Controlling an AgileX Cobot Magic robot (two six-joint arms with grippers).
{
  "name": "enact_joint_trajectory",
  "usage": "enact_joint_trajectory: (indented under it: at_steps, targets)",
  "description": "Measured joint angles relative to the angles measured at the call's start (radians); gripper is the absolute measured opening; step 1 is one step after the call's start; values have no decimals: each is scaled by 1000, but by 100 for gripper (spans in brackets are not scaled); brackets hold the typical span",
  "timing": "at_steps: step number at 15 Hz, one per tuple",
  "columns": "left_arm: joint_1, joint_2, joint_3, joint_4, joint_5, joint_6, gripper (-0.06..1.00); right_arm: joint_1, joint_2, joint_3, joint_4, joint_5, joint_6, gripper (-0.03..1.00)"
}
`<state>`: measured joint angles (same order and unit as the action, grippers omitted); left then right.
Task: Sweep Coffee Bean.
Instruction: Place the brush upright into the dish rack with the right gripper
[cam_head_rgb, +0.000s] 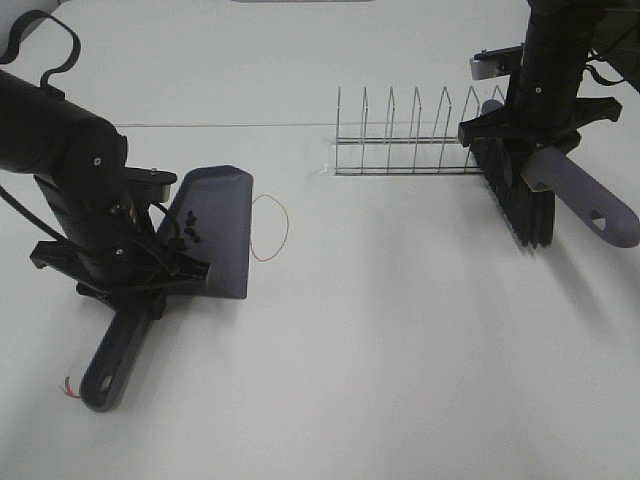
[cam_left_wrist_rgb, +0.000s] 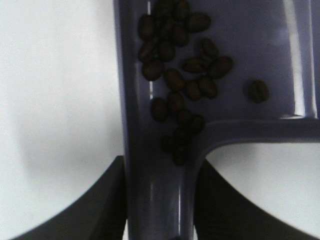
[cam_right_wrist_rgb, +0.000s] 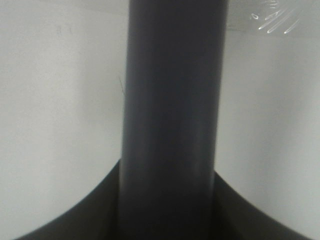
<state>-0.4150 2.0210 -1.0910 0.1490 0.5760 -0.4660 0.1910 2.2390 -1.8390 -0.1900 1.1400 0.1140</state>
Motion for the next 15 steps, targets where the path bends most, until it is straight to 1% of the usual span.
enact_joint_trajectory:
  at_steps: [4, 9, 13, 15]
  targets:
    - [0, 0, 0, 0, 0, 0, 36, 0, 58, -82, 5, 9, -1, 34]
    - [0, 0, 0, 0, 0, 0, 36, -1, 138, -247, 6, 40, -4, 34]
    - [0, 0, 0, 0, 0, 2, 36, -8, 185, -309, 7, 54, -5, 34]
    - [0, 0, 0, 0, 0, 3, 36, -25, 213, -337, 37, 46, -13, 34]
